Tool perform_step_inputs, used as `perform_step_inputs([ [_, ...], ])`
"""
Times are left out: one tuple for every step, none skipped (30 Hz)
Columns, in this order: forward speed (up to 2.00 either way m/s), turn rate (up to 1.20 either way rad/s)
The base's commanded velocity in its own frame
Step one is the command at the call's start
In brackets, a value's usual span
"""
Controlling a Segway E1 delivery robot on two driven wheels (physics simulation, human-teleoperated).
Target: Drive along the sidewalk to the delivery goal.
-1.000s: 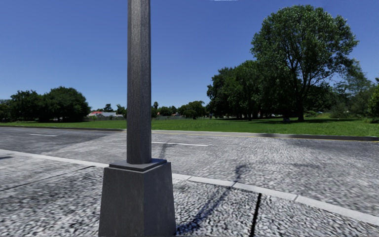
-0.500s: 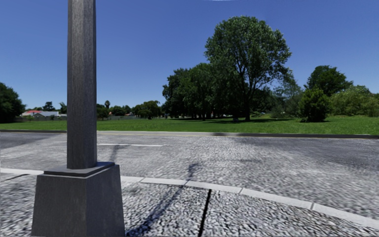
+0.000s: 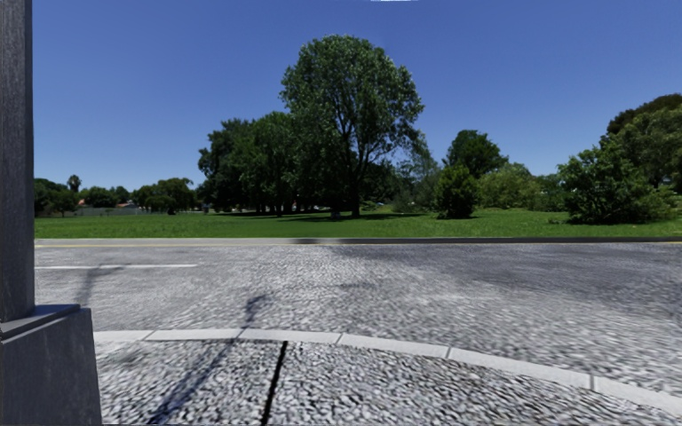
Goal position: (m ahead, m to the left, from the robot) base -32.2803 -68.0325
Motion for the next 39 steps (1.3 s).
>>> perform_step_inputs([
  [0.0,-0.66],
  [0.0,-0.66],
  [0.0,-0.66],
  [0.0,-0.66],
  [0.0,-0.66],
  [0.0,-0.68],
  [0.0,-0.68],
  [0.0,-0.69],
  [0.0,-0.7],
  [0.0,-0.7],
  [0.0,-0.7],
  [0.0,-0.7],
  [0.0,-0.7],
  [0.0,-0.7],
  [0.0,-0.7],
  [0.0,-0.7],
  [0.0,-0.7],
  [0.0,-0.7],
  [0.0,-0.7],
  [0.0,-0.7],
  [0.0,-0.7],
  [0.0,-0.7],
  [0.0,-0.7],
  [0.0,-0.7],
  [0.0,-0.7],
  [0.0,-0.7],
  [0.0,-0.7],
  [0.0,-0.7],
  [0.0,-0.7],
  [0.0,-0.7],
  [0.0,-0.7],
  [0.0,-0.7],
  [0.0,-0.7],
  [0.0,-0.7],
  [0.0,-0.7],
  [0.0,-0.7],
  [0.0,-0.7],
  [0.0,-0.7],
  [0.0,-0.7],
])
